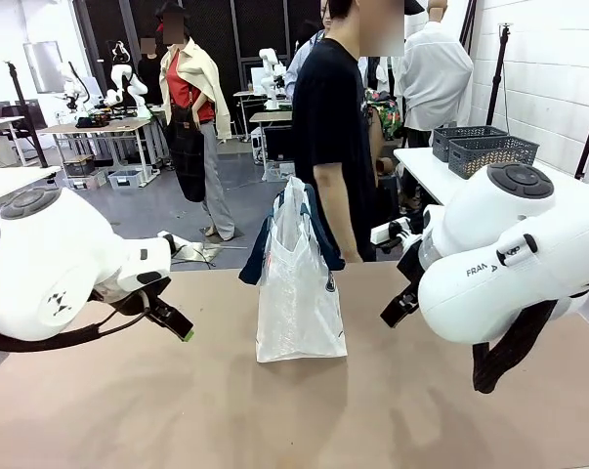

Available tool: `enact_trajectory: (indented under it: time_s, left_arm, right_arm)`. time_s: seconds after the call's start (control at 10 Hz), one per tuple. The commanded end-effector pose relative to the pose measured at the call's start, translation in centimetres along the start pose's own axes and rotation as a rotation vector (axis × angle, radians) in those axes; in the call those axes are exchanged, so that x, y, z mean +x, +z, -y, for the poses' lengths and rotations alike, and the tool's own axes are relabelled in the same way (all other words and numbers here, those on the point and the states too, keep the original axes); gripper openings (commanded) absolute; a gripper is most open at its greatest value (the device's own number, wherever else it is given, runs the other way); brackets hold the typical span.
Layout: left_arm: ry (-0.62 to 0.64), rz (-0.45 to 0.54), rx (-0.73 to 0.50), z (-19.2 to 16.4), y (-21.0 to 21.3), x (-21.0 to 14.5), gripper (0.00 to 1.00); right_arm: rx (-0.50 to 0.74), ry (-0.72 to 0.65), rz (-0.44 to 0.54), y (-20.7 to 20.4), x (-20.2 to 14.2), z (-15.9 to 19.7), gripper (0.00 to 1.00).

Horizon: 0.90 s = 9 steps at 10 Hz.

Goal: Transfer purchased items from the store into the shopping bag.
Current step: Open the Reusable shopping bag in the center of the table.

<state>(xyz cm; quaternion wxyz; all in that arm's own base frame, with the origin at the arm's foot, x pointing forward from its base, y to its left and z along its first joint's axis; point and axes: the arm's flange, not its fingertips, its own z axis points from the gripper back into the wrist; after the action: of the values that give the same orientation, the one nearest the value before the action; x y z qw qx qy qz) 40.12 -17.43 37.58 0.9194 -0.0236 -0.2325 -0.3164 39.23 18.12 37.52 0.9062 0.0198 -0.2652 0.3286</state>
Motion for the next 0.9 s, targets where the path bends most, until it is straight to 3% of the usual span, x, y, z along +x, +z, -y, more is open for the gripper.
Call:
enact_trajectory:
  time_s: [0.0, 0.4, 0.8]
  left_arm:
    - [-0.007, -0.028, -0.136, -0.9, 1.2, 2.4, 1.00]
    - [0.065, 0.031, -0.174, -1.2, 6.0, 7.8, 1.00]
    - [0.023, 0.067, -0.180, -1.6, 11.5, 14.6, 1.00]
  right_arm:
    - [0.090, -0.027, -0.046, 0.7, 2.0, 0.8, 1.00]
    - [0.191, -0.110, -0.080, 6.0, 6.3, 2.1, 1.00]
    - [0.130, -0.180, -0.106, 12.9, 12.9, 4.6, 1.00]
